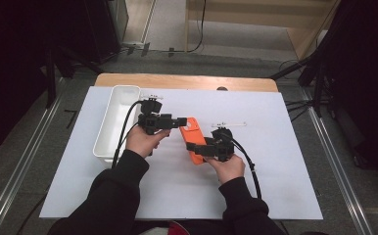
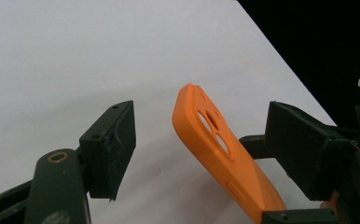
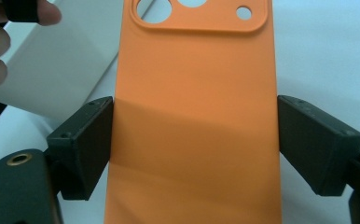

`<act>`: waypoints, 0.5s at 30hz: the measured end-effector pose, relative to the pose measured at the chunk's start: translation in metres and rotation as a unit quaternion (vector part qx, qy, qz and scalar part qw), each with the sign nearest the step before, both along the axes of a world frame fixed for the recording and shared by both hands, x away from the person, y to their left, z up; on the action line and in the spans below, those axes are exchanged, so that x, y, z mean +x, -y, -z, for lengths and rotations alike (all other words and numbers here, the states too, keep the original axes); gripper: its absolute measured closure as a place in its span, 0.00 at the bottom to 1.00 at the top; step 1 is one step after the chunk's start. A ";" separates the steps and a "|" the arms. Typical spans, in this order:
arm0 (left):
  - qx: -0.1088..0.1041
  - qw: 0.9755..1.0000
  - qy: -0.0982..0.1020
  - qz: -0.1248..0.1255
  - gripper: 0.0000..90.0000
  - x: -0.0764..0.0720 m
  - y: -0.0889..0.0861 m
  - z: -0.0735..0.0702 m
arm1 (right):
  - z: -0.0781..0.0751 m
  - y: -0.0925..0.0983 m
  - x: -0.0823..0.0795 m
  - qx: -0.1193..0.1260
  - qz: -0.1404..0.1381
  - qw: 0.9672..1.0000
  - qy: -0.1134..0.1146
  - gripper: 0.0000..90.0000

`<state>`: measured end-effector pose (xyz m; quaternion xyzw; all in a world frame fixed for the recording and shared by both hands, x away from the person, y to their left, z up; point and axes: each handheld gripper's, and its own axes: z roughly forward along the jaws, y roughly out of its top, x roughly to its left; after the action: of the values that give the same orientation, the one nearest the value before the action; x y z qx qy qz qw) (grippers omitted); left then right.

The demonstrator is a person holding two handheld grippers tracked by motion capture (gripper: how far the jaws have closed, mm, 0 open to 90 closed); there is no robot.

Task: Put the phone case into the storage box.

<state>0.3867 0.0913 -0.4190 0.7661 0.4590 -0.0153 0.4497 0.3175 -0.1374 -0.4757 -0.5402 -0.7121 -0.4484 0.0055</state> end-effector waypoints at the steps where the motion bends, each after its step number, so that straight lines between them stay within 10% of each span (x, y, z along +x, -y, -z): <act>1: 0.002 1.000 -0.003 0.000 0.28 0.000 0.000 0.000 | 0.000 -0.001 0.000 0.001 0.000 1.000 0.002 0.16; 15: -0.010 1.000 -0.010 -0.027 0.32 0.001 -0.001 0.002 | 0.000 -0.013 -0.001 0.025 0.011 1.000 0.012 0.16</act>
<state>0.3878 0.0926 -0.4207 0.7489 0.4839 -0.0151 0.4526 0.3163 -0.1247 -0.4758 -0.5425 -0.6944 -0.4727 0.0056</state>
